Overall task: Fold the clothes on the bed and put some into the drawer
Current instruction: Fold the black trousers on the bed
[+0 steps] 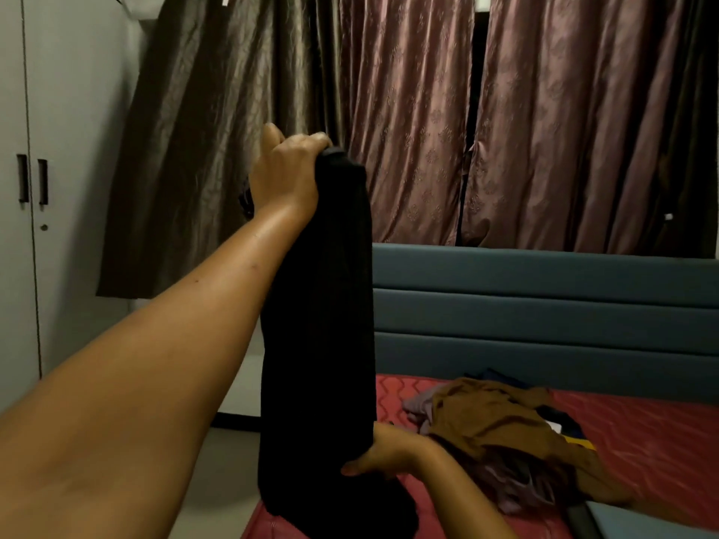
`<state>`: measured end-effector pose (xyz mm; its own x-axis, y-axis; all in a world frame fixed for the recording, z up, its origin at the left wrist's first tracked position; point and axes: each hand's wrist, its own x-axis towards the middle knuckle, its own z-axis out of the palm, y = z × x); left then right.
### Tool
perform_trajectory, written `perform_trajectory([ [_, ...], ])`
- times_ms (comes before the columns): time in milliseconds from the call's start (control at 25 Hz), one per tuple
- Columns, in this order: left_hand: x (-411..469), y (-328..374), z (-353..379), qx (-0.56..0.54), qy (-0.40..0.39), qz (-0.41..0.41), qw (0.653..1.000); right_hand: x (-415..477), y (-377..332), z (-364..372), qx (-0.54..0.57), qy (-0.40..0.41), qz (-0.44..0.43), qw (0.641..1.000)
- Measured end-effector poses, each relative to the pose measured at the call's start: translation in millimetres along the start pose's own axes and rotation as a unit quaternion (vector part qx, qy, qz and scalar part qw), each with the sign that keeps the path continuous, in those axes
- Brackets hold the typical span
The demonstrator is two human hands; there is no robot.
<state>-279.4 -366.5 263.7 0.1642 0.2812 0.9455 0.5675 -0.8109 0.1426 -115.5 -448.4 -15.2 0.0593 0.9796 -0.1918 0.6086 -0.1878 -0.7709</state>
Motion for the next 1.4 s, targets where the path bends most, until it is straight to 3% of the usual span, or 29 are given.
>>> perform_trajectory([
  [40, -7.9, -6.6, 6.6, -0.018, -0.021, -0.046, 0.999, 1.6, 17.2, -5.5, 0.004, 0.017, 0.052, 0.998],
  [120, -18.8, -25.2, 19.7, -0.078, -0.058, -0.155, 0.983, -4.2, 38.4, -40.8, -0.027, 0.208, 0.138, 0.968],
  [200, -20.2, -53.3, 41.4, -0.16, -0.069, -0.252, 0.952, -25.3, 34.5, -100.4, -0.083, 0.454, 0.205, 0.863],
  [320, -19.8, -83.0, 67.9, -0.37, -0.066, -0.281, 0.883, -78.2, 5.2, -189.4, -0.081, 0.701, 0.109, 0.7],
  [400, -25.8, -96.4, 76.2, -0.452, -0.124, -0.245, 0.849, -106.4, 3.5, -219.3, -0.155, 0.777, 0.036, 0.609],
  [480, -38.2, -113.4, 84.7, -0.465, -0.172, -0.221, 0.84, -116.7, 28.5, -218.5, -0.217, 0.796, 0.016, 0.566],
  [560, -74.3, -124.7, 97.0, -0.445, -0.232, -0.204, 0.84, -107.3, 79.1, -177.7, -0.179, 0.797, 0.047, 0.575],
  [640, -157.8, -141.1, 119.9, -0.397, -0.339, -0.183, 0.833, -95.4, 137.1, -99.9, -0.19, 0.716, 0.142, 0.656],
  [720, -269.5, -170.0, 147.6, -0.309, -0.46, -0.177, 0.814, -86.8, 181.2, -2.9, -0.289, 0.487, 0.283, 0.774],
  [760, -330.8, -186.1, 162.9, -0.282, -0.536, -0.239, 0.759, -86.1, 198.3, 38.9, -0.282, 0.367, 0.344, 0.817],
  [800, -391.6, -208.5, 176.0, -0.252, -0.572, -0.28, 0.729, -84.2, 213.9, 73.3, -0.275, 0.274, 0.378, 0.84],
  [880, -496.6, -230.9, 157.5, -0.186, -0.609, -0.292, 0.713, -74.1, 230.0, 122.8, -0.275, 0.14, 0.405, 0.861],
  [960, -539.3, -222.4, 107.4, -0.155, -0.557, -0.396, 0.713, -58.9, 221.7, 139.1, -0.281, 0.089, 0.433, 0.852],
  [1120, -513.4, -211.4, 103.6, -0.245, -0.372, -0.652, 0.614, -22.6, 181.2, 125.1, -0.337, 0.085, 0.407, 0.845],
  [1200, -496.7, -202.6, 114.3, -0.268, -0.357, -0.689, 0.571, -2.7, 161.2, 129.5, -0.339, 0.053, 0.356, 0.869],
  [1320, -498.2, -191.8, 137.9, -0.218, -0.441, -0.592, 0.639, 29.3, 143.2, 150.5, -0.292, 0.044, 0.278, 0.914],
  [1400, -498.7, -185.0, 145.3, -0.2, -0.432, -0.561, 0.677, 45.2, 143.9, 163.9, -0.254, 0.023, 0.27, 0.928],
])
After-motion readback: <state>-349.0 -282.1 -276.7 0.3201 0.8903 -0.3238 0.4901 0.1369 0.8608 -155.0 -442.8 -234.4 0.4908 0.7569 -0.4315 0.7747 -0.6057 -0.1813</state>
